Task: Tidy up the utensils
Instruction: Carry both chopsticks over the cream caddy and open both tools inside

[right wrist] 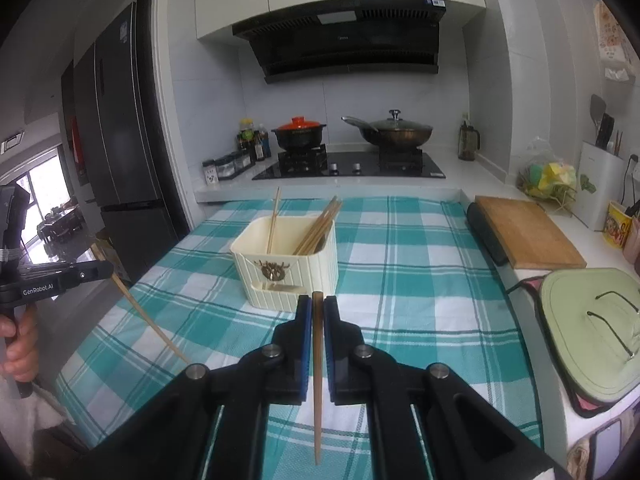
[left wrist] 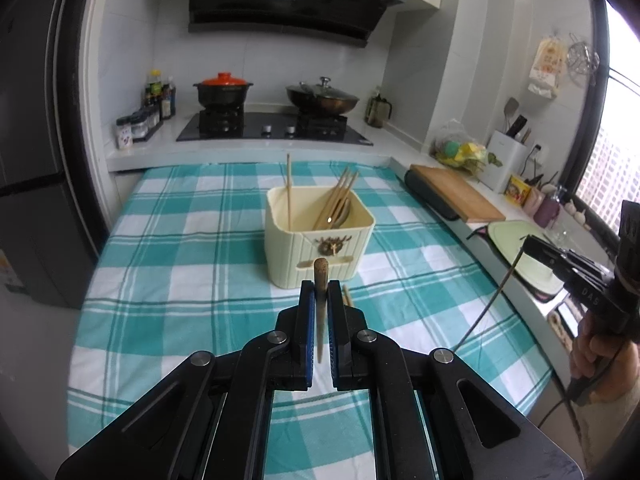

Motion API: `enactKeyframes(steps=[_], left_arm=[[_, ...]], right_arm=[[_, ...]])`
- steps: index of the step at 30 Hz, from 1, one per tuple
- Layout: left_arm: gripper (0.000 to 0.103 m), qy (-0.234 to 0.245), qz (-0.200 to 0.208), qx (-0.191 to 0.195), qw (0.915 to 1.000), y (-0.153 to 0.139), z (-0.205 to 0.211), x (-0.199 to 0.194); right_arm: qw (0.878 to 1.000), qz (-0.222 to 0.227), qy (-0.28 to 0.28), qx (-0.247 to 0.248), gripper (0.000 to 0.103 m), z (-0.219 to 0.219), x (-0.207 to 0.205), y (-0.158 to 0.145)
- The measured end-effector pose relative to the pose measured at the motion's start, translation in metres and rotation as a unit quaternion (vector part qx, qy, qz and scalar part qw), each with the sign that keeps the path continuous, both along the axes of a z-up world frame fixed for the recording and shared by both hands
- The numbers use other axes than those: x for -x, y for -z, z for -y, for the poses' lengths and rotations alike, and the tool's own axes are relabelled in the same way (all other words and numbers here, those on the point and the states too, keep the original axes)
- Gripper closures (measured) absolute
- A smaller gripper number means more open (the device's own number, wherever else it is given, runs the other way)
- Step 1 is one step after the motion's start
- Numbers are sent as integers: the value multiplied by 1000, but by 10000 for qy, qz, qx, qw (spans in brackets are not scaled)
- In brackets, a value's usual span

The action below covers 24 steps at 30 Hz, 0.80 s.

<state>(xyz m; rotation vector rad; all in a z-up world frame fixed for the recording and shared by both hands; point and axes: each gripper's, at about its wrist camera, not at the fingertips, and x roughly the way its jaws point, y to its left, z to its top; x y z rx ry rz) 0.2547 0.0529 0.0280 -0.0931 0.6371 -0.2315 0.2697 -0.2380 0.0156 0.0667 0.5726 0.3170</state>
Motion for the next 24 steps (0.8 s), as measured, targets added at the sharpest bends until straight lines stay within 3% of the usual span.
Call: enactKeyframes(steps=[6, 16, 20, 24], left_arm=[[99, 28, 348, 31, 9994, -39, 1, -13], [99, -203, 809, 86, 9965, -100, -7, -77], [99, -253, 746, 33, 9969, -98, -5, -117], [99, -318, 491, -25, 9983, -79, 0, -157]], right_arm=[[9970, 755, 131, 65, 97, -12, -4, -42], [9930, 1090, 199, -420, 97, -18, -88, -104], [9910, 1215, 210, -518, 97, -24, -124, -115], [9925, 970, 247, -699, 97, -30, -166, -103]])
